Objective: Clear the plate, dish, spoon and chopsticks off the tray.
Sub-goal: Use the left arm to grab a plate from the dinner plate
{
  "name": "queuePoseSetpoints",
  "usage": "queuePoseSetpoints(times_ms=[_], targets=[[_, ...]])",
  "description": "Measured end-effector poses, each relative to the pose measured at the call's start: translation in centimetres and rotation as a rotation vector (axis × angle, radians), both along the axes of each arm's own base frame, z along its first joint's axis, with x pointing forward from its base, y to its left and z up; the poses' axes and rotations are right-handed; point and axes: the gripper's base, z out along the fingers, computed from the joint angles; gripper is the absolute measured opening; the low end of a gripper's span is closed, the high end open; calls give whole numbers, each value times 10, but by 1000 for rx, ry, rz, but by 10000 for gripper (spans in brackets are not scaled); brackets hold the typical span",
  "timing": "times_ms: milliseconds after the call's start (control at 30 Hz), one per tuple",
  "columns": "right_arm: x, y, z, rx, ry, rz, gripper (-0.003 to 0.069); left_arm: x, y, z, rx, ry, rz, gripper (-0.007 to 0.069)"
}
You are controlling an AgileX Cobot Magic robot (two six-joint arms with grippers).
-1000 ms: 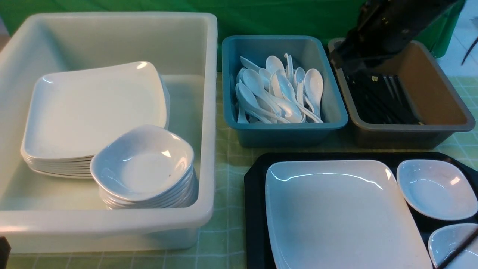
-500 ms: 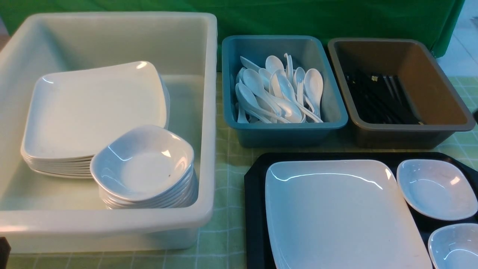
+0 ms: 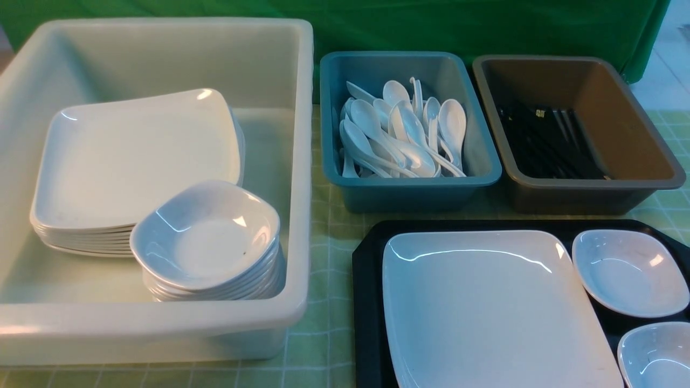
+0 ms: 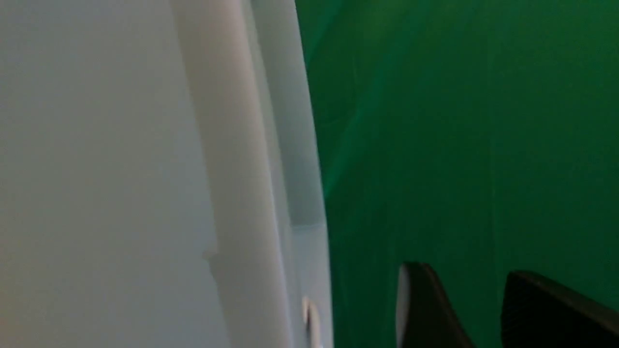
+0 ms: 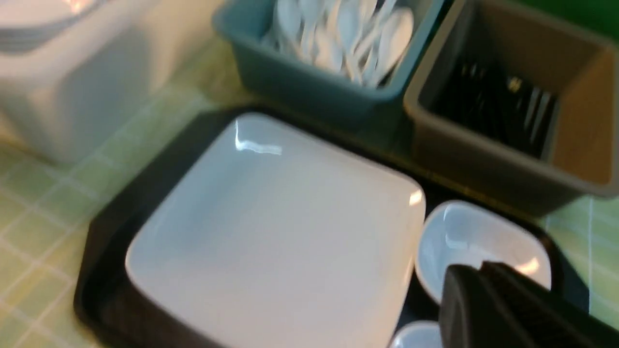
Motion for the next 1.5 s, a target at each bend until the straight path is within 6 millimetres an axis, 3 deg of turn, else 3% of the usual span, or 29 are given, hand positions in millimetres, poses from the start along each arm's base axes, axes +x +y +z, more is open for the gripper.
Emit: queuePoseSetpoints(times_ms=[167,333,400,467,533,567,600,667,767,800,833,867,967,1067,1100,1200,1300,1400,1433,1500], targets=[[-6,-2,-22,31,-70,0,20,-2,6,5,40,-53,73,223],[-4,-2,-28,25,-57,0,28,-3,2,16,-13,-78,24,198],[-3,-2,-27,16,-73,-7,31,-10,-4,44,160,-100,-5,138],[-2,-4,-26,-9,-92,-21,33,-21,-9,85,328,-127,-16,54],[-1,-6,-26,-28,-102,-31,35,-27,-13,113,447,-88,-28,13],[-1,-6,-26,-30,-103,-33,35,-25,-13,116,473,-69,-30,9],[-1,-7,-26,-45,-112,-40,36,-26,-16,141,570,21,-73,-4],[-1,-7,-26,-53,-116,-45,40,-19,-20,163,677,177,-166,-13],[0,-7,-26,-56,-116,-46,43,6,-31,187,800,411,-439,-13],[0,-7,-28,-59,-112,-46,45,23,-36,191,819,473,-580,-13],[0,-7,-28,-61,-111,-47,46,22,-37,193,826,465,-598,-13],[1,-7,-30,-64,-107,-47,47,43,-45,195,821,487,-769,-13],[2,-7,-33,-70,-95,-46,50,74,-64,192,747,394,-1056,-13],[2,-7,-35,-74,-86,-47,50,94,-89,173,675,398,-1274,-13],[2,-7,-35,-74,-86,-47,50,94,-91,171,671,407,-1289,-13],[2,-7,-35,-76,-87,-48,55,92,-134,136,670,569,-1460,-12],[2,-7,-35,-79,-89,-49,60,84,-169,113,718,682,-1524,-8],[2,-7,-35,-80,-89,-50,64,73,-211,90,730,777,-1525,23],[2,-7,-35,-80,-89,-50,64,73,-214,89,728,773,-1518,27],[2,-7,-35,-81,-89,-50,64,68,-243,67,718,828,-1509,79]])
